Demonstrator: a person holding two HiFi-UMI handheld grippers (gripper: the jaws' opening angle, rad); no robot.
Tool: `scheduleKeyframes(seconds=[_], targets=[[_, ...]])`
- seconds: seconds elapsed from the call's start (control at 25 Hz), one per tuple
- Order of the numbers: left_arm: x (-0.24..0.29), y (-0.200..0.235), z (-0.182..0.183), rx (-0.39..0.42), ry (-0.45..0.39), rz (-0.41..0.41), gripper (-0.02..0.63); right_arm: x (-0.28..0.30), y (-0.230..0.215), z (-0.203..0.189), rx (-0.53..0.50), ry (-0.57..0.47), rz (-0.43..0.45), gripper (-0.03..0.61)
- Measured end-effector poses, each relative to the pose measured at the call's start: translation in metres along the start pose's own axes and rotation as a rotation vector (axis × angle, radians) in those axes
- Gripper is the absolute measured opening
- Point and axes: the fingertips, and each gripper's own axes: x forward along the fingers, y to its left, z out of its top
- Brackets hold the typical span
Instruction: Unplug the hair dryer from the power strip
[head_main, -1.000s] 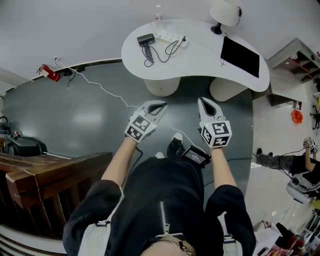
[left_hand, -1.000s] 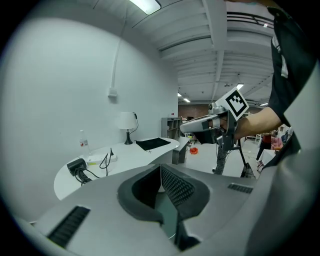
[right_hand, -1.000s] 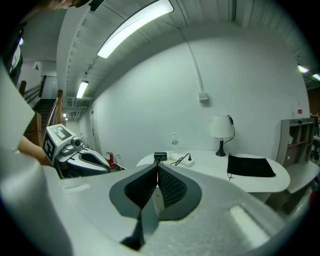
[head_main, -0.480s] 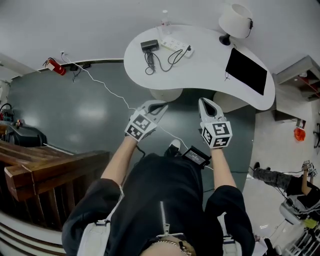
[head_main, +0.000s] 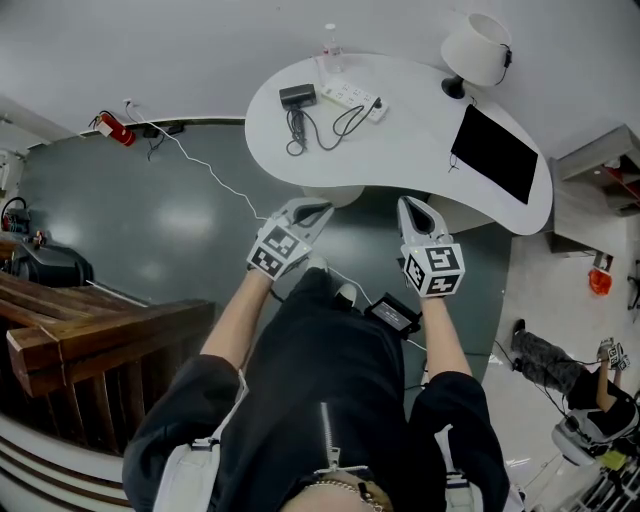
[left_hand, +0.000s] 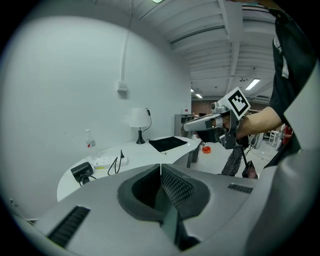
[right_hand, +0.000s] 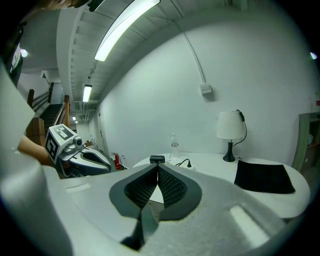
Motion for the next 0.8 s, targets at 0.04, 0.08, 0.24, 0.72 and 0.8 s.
scheduleKeyframes(seconds=[0.04, 0.08, 0.24, 0.72, 0.8], targets=[[0.003, 0.002, 0.001, 0.000, 0.001, 0.001, 0.014, 0.001, -0.002, 0.001, 0.001, -0.001, 0.001, 0.005], [0.005, 0.003, 0.002, -0.001, 0.002, 0.001, 0.015, 0.003, -0.005, 0.001, 0.001, 0.001, 0.002, 0.005], [0.019, 0.011, 0.004, -0.007, 0.006, -0.009, 0.015, 0.013, -0.020, 0.000, 0.008, 0.015, -0.006, 0.005], [0.070, 0.076, 0.017, -0.006, 0.007, -0.049, 0.015, 0.073, -0.059, 0.012, 0.015, 0.044, -0.043, 0.005], [0.077, 0.092, 0.019, -0.006, 0.009, -0.053, 0.015, 0.087, -0.066, 0.016, 0.017, 0.050, -0.049, 0.005]])
